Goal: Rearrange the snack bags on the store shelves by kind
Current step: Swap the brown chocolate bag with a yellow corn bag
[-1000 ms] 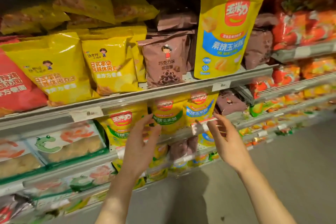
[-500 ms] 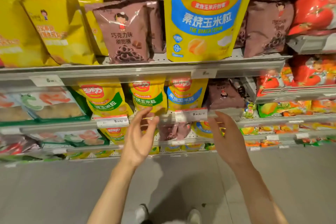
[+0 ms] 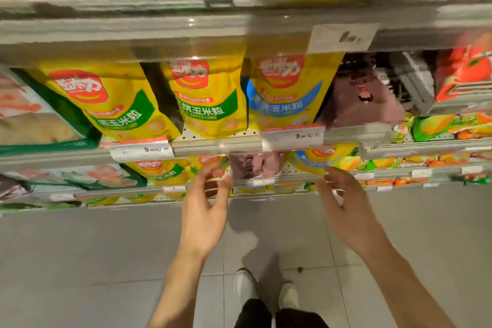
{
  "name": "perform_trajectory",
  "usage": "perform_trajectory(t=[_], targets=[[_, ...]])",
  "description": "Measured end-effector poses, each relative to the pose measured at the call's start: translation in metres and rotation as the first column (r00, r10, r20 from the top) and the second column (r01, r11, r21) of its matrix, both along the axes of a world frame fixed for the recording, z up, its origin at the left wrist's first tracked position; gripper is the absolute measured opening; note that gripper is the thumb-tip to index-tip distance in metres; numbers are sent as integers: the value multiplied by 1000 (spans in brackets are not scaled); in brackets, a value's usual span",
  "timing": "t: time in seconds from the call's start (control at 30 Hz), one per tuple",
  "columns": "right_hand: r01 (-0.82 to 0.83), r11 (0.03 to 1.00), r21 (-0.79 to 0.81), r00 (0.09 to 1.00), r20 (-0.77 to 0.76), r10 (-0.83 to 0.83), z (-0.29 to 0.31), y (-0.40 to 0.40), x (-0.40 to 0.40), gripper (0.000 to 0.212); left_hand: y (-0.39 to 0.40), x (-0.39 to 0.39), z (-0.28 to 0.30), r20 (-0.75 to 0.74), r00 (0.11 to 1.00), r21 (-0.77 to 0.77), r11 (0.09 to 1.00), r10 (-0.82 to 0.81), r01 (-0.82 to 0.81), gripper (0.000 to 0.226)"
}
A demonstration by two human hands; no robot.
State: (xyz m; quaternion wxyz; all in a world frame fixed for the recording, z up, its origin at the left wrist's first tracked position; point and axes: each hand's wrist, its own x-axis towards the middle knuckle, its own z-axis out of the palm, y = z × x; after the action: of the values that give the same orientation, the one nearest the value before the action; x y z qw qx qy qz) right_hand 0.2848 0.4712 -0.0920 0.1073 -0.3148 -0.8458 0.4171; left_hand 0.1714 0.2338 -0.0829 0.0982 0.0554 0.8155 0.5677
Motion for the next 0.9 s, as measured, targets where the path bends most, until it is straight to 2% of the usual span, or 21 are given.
perform_trajectory(t=[0.23,0.33,0.43,0.57,0.7,0.8,0.9], targets=[[-113,990,82,993,26,111,-135,-1,-30,55,14,-14,-135,-86,996,-69,998,-11,5,42],[-148,984,98,987,-39,153,-199,4,-45,49,30,-20,-198,-127,992,-95,995,-11,-1,43],[-207,969,135,967,-124,224,-268,13,-54,44,42,-23,-269,-207,978,-90,995,15,-34,33],[-205,933,296,940,-207,273,-345,36,-58,49,55,-32,-345,-297,952,-106,988,72,-108,36],[-97,878,469,904,-328,275,-385,57,-90,60,65,-61,-389,-418,901,-135,972,121,-193,63],[-50,890,453,909,-348,229,-389,54,-121,78,69,-81,-402,-458,879,-170,958,129,-230,83],[-41,902,431,892,-390,227,-391,47,-140,97,75,-94,-401,-417,895,-89,973,159,-214,84]])
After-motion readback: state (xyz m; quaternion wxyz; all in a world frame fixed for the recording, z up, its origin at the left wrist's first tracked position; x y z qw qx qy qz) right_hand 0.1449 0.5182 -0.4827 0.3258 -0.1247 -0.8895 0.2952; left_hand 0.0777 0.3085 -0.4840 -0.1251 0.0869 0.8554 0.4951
